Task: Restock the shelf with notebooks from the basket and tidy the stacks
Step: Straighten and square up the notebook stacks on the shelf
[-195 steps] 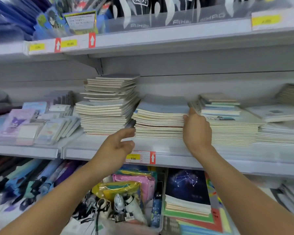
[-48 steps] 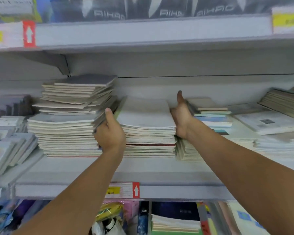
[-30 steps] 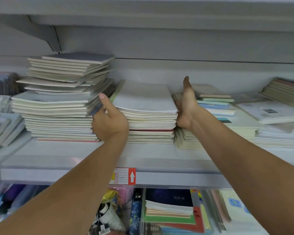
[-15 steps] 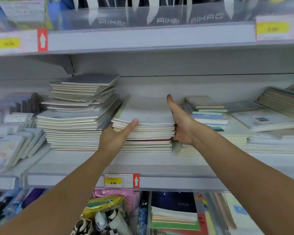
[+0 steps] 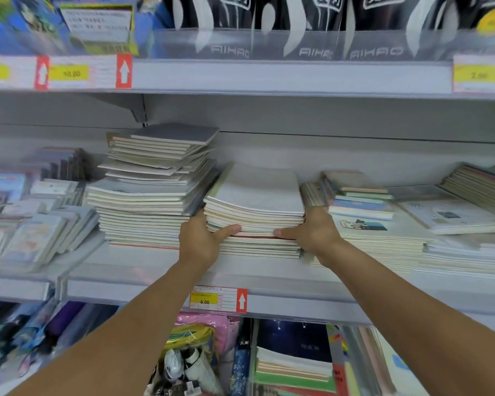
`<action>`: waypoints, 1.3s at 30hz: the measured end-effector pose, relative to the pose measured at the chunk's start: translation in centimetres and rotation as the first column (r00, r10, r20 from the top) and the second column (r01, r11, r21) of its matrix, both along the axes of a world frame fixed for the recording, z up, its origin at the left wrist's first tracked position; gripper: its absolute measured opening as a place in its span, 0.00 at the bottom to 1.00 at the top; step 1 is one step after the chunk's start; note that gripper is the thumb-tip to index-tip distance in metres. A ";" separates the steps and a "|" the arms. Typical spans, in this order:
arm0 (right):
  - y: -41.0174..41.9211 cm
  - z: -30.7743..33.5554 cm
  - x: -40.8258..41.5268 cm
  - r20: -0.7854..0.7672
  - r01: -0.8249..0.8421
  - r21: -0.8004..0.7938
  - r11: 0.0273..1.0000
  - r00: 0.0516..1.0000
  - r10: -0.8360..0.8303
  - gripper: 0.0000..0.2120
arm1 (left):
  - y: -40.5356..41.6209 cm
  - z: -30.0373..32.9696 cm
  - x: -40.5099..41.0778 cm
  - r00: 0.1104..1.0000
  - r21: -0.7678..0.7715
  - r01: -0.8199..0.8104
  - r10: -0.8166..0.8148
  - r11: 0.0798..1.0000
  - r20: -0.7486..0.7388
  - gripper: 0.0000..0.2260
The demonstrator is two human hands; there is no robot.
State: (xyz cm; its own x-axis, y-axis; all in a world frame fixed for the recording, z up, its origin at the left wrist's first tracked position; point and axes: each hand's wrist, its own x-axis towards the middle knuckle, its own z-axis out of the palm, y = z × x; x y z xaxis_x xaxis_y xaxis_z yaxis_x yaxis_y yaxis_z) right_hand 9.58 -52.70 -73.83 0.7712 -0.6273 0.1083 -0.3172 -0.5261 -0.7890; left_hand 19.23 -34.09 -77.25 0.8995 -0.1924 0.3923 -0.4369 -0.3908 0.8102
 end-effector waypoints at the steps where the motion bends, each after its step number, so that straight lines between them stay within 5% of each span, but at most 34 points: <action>1: 0.1 -0.1 0.0 0.014 0.017 -0.001 1.000 1.000 -0.017 0.20 | 0.0 -0.1 0.0 1.000 -0.009 0.001 0.000 1.000 0.007 0.19; 5: 0.3 0.2 -0.1 0.011 0.044 -0.033 0.998 0.999 -0.044 0.20 | 0.2 0.4 0.1 0.994 0.013 0.099 -0.098 0.995 -0.040 0.18; 13: -1.0 3.4 0.3 -0.264 -0.076 -0.156 0.985 0.964 0.033 0.24 | 0.3 -0.2 0.5 0.979 -0.148 0.161 -0.177 0.976 -0.101 0.16; 20: -1.8 1.7 0.5 -0.094 -0.045 -0.114 0.992 0.995 0.035 0.22 | 0.2 -0.3 0.7 0.982 -0.152 0.158 -0.172 0.976 -0.084 0.20; 24: -1.5 1.9 0.1 -0.131 -0.099 -0.189 0.977 0.989 0.074 0.22 | 0.5 0.1 0.3 0.970 -0.169 0.185 -0.207 0.968 -0.125 0.19; 28: -1.2 2.1 -0.8 -0.081 -0.185 0.118 0.976 0.977 0.195 0.25 | 0.7 0.7 -0.8 0.975 -0.120 0.167 -0.182 0.979 -0.126 0.20; 32: -0.8 1.1 -0.1 0.251 -0.307 0.563 0.767 0.948 0.195 0.40 | -0.3 2.9 -1.6 0.954 -0.213 0.114 -0.167 0.970 -0.250 0.41; 36: -0.6 1.9 1.7 0.357 -0.265 0.817 0.512 0.930 -0.089 0.33 | -2.8 4.3 -2.1 0.967 -0.319 -0.082 -0.003 0.944 -0.257 0.28; 39: -0.8 2.1 2.3 0.329 -0.216 0.855 0.472 0.929 -0.170 0.39 | -4.3 4.0 -2.5 0.975 -0.417 -0.213 0.166 0.884 -0.146 0.22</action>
State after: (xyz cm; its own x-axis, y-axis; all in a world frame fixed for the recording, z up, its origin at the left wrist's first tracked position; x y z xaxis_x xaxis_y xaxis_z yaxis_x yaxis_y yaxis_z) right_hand 11.93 -53.53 -71.69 0.8192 -0.5211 -0.2396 0.0562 0.4886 -0.8707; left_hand 16.73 -38.36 -73.26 0.9416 0.1510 0.3009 -0.2946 -0.0631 0.9535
